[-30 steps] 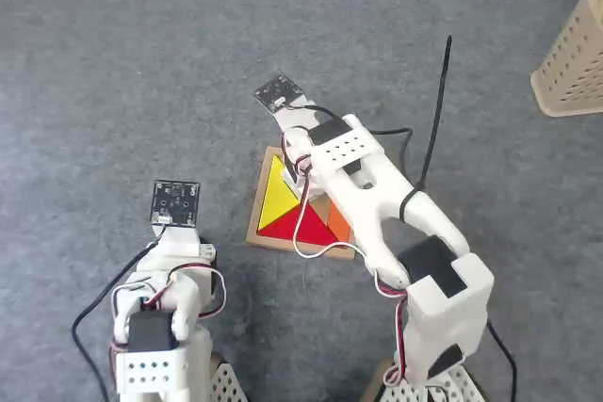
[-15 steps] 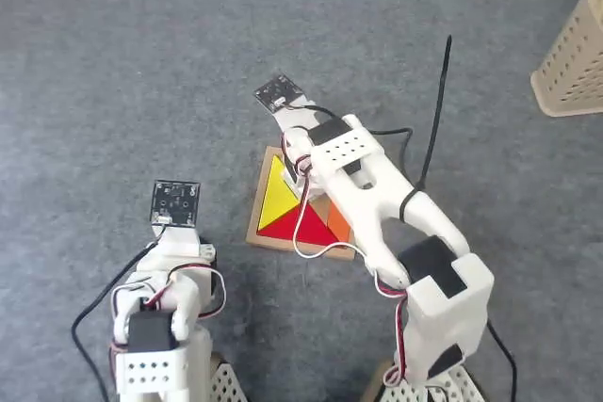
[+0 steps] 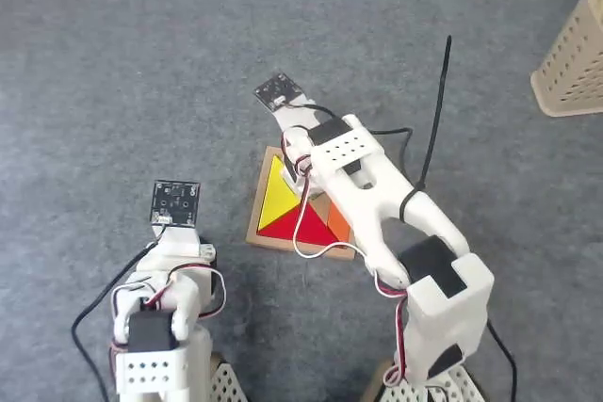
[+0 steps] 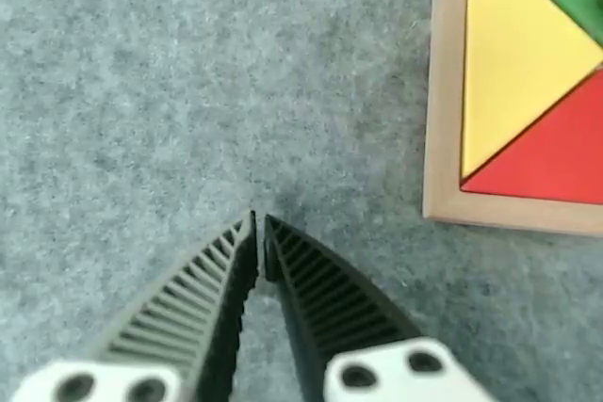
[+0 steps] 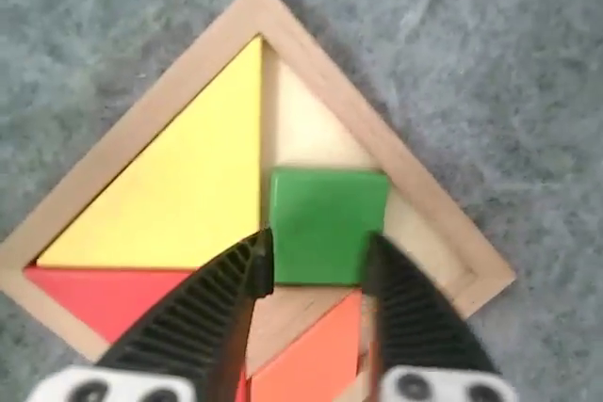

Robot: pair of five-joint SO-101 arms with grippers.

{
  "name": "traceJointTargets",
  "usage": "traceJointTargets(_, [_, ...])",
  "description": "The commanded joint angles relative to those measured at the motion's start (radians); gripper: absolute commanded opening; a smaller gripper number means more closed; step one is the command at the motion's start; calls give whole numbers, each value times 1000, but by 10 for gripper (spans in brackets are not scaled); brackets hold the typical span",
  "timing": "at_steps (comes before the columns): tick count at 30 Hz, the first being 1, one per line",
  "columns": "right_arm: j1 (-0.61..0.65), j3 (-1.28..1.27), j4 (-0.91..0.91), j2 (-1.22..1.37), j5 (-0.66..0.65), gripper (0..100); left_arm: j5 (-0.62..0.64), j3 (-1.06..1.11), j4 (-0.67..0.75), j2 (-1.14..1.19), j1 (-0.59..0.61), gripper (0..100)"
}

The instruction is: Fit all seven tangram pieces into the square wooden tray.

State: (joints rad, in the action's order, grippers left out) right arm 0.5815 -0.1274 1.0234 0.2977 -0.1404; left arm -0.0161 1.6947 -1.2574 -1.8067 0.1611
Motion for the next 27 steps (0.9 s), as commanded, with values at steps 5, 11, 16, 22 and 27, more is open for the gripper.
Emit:
traceJointTargets(5, [-18, -11, -79, -22, 6, 24, -3, -10, -6, -18, -5, 17])
traceJointTargets(11, [-24, -51, -79, -22, 5, 24, -3, -10, -6, -18, -5, 17])
traceJointTargets(16, [-18, -92, -79, -28, 5, 22, -3, -10, -6, -18, -5, 17])
traceJointTargets(22, [5, -118, -79, -33, 5, 21, -3, -10, -6, -18, -5, 17])
traceJointTargets(27, [62, -115, -79, -56, 5, 24, -3, -10, -6, -18, -5, 17])
